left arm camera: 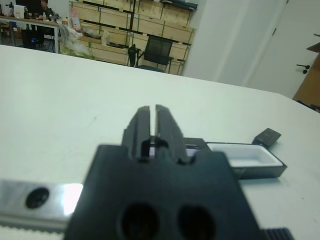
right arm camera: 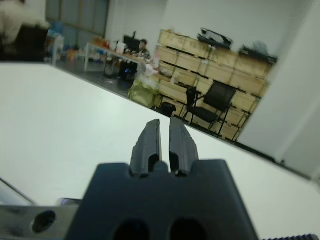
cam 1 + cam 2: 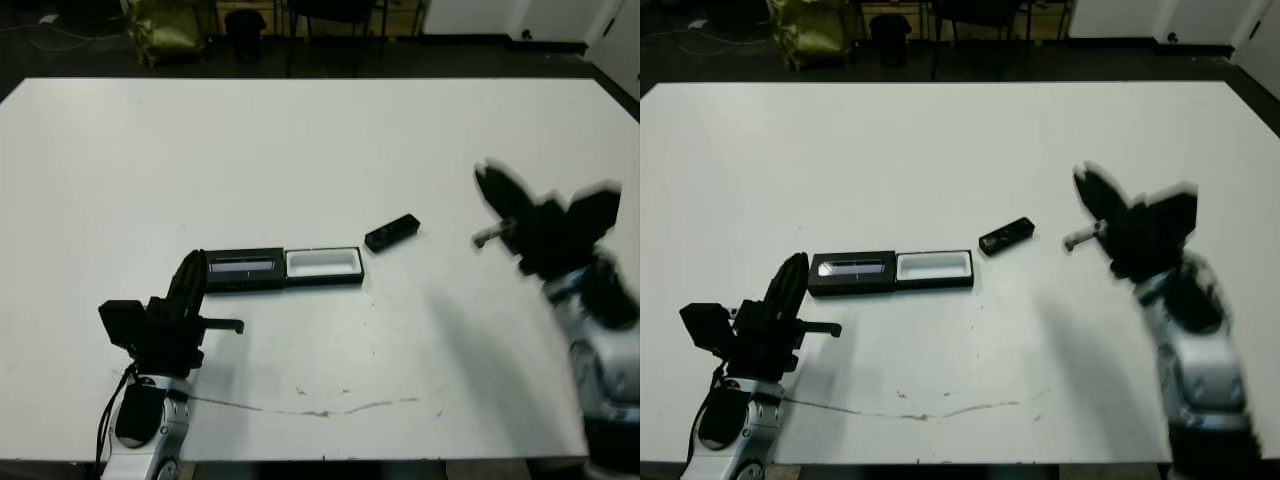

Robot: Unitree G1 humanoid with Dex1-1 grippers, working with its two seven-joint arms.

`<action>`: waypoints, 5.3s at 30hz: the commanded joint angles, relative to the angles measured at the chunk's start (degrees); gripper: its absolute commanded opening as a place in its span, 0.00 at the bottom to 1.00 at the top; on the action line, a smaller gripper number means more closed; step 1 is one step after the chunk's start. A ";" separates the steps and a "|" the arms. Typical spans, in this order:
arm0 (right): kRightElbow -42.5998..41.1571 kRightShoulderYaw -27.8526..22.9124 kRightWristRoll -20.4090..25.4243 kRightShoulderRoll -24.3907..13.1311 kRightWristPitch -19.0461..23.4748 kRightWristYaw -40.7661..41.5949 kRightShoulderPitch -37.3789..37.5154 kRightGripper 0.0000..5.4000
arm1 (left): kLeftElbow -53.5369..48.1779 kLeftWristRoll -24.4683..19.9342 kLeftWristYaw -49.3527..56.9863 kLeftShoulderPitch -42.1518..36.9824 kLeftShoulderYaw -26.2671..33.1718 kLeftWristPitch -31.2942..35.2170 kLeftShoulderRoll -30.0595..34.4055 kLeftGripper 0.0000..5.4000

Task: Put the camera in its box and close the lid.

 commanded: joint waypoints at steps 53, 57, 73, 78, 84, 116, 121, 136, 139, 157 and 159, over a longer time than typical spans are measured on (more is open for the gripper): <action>75.97 35.54 -45.85 9.83 -18.45 14.47 -47.85 0.00 | -1.14 1.32 2.80 2.45 -1.07 3.04 -0.02 0.00; 75.94 36.19 -46.71 10.18 -18.76 13.61 -46.92 0.00 | -1.92 1.32 3.14 2.59 -1.23 3.82 -0.13 0.00; 76.42 35.09 -46.08 10.59 -19.25 12.82 -43.48 0.00 | -0.48 1.36 2.29 1.88 -1.20 1.94 -0.06 0.00; 76.59 35.29 -46.23 11.00 -19.11 13.00 -43.43 0.00 | -0.25 0.86 1.95 1.90 -1.06 1.66 -0.09 0.00; 76.60 35.52 -46.43 11.09 -18.59 13.46 -43.21 0.00 | -0.29 0.01 1.92 1.97 -0.88 2.07 -0.30 0.00; 76.76 34.94 -45.85 10.63 -19.09 14.94 -40.94 0.00 | -0.45 1.11 2.83 2.65 -1.40 2.20 -0.66 0.00; 76.57 35.80 -46.69 10.08 -20.15 14.90 -41.05 0.00 | -0.88 2.04 3.54 2.84 -1.58 2.56 -0.75 0.00; 75.15 34.83 -45.51 8.09 -22.33 16.26 -40.10 0.00 | -1.83 1.69 4.26 3.29 -1.64 3.69 -1.24 0.00; 74.70 34.95 -45.43 7.71 -22.55 17.05 -39.87 0.00 | -1.48 1.77 4.14 3.23 -1.58 3.06 -1.22 0.00; 72.71 34.29 -43.85 5.27 -25.57 20.78 -38.26 0.00 | -0.92 1.94 3.69 2.80 -1.29 2.37 -1.29 0.00; 72.47 34.09 -43.48 5.03 -25.91 21.44 -38.15 0.00 | -0.74 1.45 3.34 2.79 -1.21 2.01 -1.39 0.00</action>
